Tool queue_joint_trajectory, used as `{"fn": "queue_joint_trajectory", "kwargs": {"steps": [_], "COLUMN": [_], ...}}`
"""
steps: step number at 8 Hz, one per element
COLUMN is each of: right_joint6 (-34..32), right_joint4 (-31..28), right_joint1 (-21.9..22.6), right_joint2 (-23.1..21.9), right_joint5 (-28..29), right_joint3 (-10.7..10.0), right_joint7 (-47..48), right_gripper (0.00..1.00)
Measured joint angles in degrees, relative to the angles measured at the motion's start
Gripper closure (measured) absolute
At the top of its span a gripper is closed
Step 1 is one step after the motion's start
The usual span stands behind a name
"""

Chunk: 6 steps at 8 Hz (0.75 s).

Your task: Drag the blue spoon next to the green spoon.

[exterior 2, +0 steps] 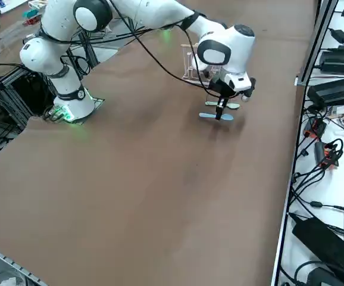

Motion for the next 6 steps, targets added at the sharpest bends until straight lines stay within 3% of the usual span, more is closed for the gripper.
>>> {"fn": "queue_joint_trajectory", "kwargs": {"steps": [6], "right_joint6": [1.2], "right_joint4": [0.0], "right_joint1": [0.8], "right_joint2": [0.9], "right_joint5": [-0.2], "right_joint3": [0.0], "right_joint7": [0.7], "right_gripper": [0.92]}}
